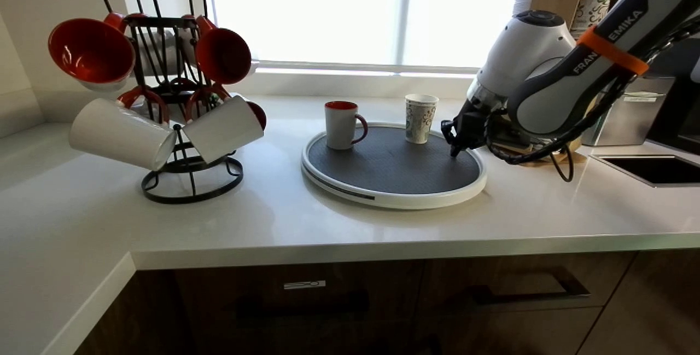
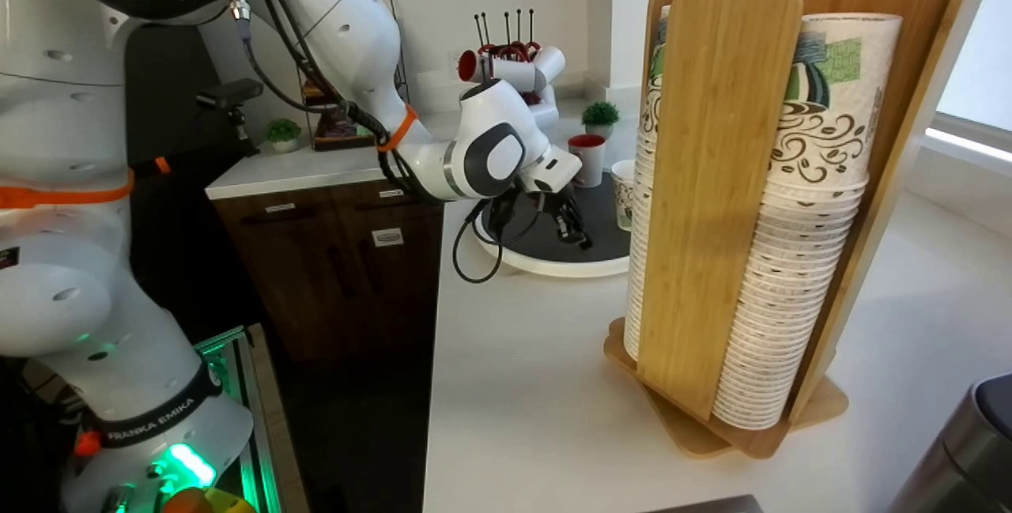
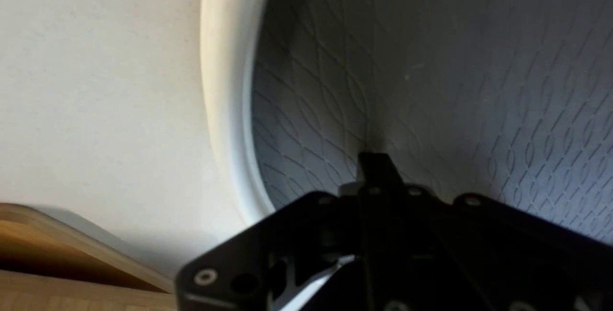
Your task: Rotate the tray clockwise.
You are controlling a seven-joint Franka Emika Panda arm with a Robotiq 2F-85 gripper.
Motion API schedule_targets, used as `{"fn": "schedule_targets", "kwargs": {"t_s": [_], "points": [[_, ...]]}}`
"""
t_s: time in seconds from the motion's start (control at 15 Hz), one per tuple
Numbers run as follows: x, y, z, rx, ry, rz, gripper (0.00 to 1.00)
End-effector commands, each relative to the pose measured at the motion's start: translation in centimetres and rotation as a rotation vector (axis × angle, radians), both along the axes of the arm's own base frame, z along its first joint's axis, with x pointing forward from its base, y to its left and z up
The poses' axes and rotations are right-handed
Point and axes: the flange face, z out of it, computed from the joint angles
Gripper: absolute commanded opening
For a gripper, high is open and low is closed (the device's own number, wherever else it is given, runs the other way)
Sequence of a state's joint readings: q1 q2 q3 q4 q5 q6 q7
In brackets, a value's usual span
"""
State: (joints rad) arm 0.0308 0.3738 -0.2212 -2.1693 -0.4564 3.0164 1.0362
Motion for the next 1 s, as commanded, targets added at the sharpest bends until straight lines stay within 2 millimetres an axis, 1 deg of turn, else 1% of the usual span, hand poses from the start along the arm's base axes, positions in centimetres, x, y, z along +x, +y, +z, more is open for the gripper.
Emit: {"fn": "schedule_targets", "kwargs": {"t_s": [0.0,0.33,0.6,0.73,0.93], "points": [[-0.4,1.1,-0.2,0.022,0.080,-0.035,0.00],[-0.7,2.3,1.1,0.092,0.172,-0.054,0.00],[-1.1,4.8,2.5,0.232,0.227,-0.003,0.00],[-1.4,6.4,4.0,0.322,0.247,0.036,0.00],[-1.6,7.0,5.9,0.389,0.277,0.052,0.00]]}}
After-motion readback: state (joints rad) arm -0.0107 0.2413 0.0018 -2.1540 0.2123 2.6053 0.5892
